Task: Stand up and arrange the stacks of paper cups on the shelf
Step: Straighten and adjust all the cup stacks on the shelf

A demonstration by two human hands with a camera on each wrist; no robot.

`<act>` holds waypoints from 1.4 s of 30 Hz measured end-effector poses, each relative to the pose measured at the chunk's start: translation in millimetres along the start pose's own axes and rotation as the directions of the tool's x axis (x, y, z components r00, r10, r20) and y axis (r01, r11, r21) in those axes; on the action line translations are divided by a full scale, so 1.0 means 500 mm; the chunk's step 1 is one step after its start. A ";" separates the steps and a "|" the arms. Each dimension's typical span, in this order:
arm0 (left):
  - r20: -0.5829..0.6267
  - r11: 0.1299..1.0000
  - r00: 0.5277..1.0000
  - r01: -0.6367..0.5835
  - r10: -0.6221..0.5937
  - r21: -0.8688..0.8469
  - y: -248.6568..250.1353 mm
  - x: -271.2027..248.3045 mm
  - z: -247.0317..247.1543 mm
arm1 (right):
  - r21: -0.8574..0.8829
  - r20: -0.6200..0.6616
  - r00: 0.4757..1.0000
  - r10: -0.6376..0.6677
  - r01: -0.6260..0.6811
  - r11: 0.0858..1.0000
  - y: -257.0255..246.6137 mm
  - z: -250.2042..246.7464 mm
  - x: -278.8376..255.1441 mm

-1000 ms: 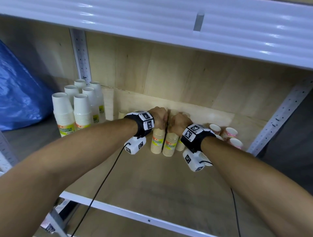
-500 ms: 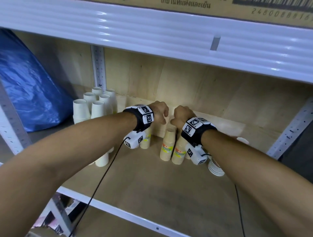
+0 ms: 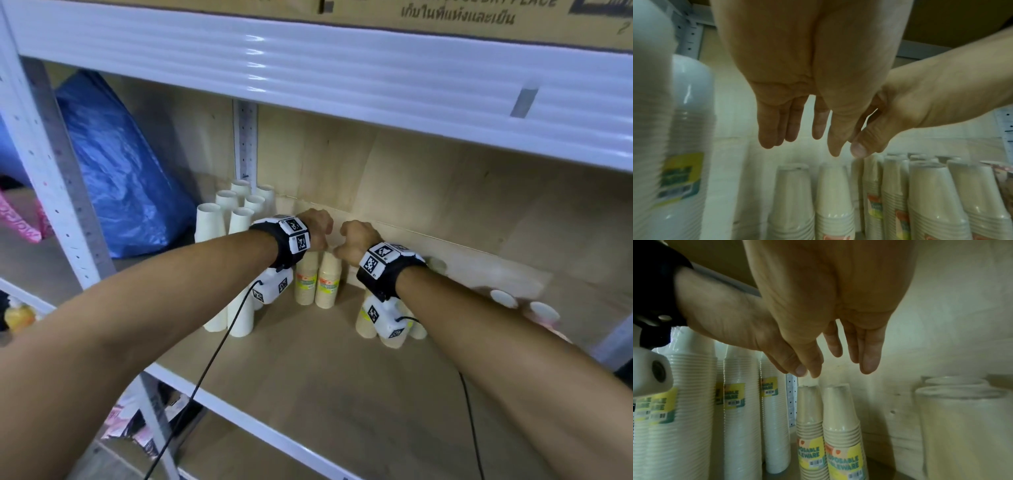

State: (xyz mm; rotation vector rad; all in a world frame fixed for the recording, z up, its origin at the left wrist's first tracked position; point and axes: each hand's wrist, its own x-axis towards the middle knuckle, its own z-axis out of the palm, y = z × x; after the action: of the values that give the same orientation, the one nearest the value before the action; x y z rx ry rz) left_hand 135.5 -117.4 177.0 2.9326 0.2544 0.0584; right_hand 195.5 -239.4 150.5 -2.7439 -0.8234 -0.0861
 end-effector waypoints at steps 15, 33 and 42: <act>0.006 0.998 0.999 -0.038 0.038 0.044 -0.040 0.003 0.066 | 0.029 0.117 0.991 -0.059 0.056 0.998 -0.045 0.069 0.020; 0.172 0.993 0.978 -0.117 0.117 -0.010 0.009 -0.031 0.036 | 0.058 0.213 0.976 -0.045 0.033 0.998 -0.018 0.004 -0.068; 0.289 0.987 0.944 -0.161 0.156 -0.007 0.112 -0.065 0.006 | 0.008 0.303 0.953 0.015 -0.018 1.000 0.023 -0.069 -0.156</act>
State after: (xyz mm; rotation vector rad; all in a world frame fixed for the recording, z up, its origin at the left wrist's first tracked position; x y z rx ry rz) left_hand 112.9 -177.9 184.3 2.9203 -0.0273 -0.3487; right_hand 137.2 -299.8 170.4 -2.7922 -0.8718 0.3516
